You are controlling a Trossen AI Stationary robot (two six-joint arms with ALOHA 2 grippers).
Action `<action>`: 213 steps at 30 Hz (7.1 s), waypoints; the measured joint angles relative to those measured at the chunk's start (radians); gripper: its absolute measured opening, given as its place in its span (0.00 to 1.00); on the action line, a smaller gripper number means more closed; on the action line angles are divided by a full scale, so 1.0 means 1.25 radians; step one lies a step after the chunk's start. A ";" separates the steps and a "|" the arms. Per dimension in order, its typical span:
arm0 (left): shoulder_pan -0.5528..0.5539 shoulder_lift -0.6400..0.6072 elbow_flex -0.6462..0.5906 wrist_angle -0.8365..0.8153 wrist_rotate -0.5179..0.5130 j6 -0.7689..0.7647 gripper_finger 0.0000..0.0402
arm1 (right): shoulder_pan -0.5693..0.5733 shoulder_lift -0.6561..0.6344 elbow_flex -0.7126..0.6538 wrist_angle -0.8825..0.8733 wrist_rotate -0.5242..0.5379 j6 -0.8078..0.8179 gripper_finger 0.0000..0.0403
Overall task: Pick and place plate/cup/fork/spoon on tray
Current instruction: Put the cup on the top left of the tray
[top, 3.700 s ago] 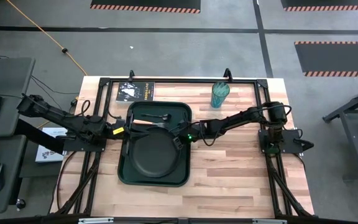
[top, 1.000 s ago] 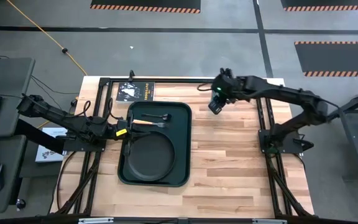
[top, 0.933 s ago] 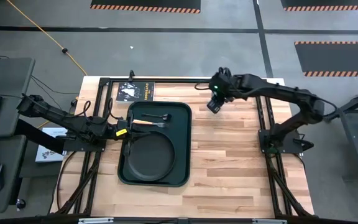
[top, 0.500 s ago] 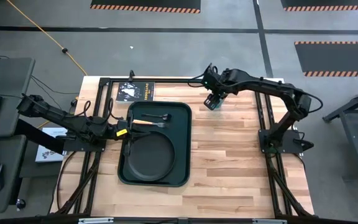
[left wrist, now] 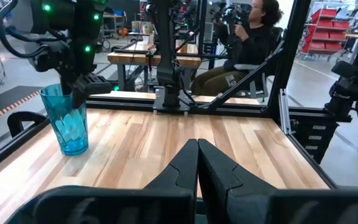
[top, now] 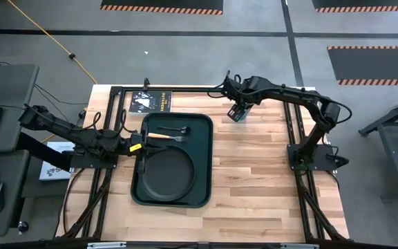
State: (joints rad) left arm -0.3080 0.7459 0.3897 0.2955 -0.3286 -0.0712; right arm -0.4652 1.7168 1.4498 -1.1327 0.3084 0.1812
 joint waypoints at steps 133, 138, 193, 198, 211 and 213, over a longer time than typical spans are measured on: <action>0.000 0.000 0.000 -0.008 0.000 -0.015 0.00 | 0.252 0.320 0.557 -0.133 -0.239 -0.073 0.00; 0.000 0.000 0.000 -0.005 0.000 -0.019 0.00 | 0.251 0.320 0.516 -0.113 -0.239 -0.063 0.00; 0.000 0.000 0.000 -0.005 0.001 -0.018 0.00 | 0.245 0.320 0.504 -0.075 -0.235 -0.017 0.00; 0.000 0.000 0.000 -0.005 0.000 -0.018 0.00 | 0.245 0.320 0.504 -0.075 -0.235 -0.017 0.00; 0.000 0.000 0.000 -0.005 0.000 -0.018 0.00 | 0.245 0.320 0.504 -0.078 -0.235 0.002 0.00; 0.000 0.000 0.000 -0.005 0.001 -0.018 0.00 | 0.245 0.320 0.504 -0.079 -0.237 0.002 0.00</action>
State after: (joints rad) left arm -0.3083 0.7460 0.3897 0.2886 -0.3279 -0.0940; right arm -0.1585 2.1170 2.0800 -1.2312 0.0127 0.1831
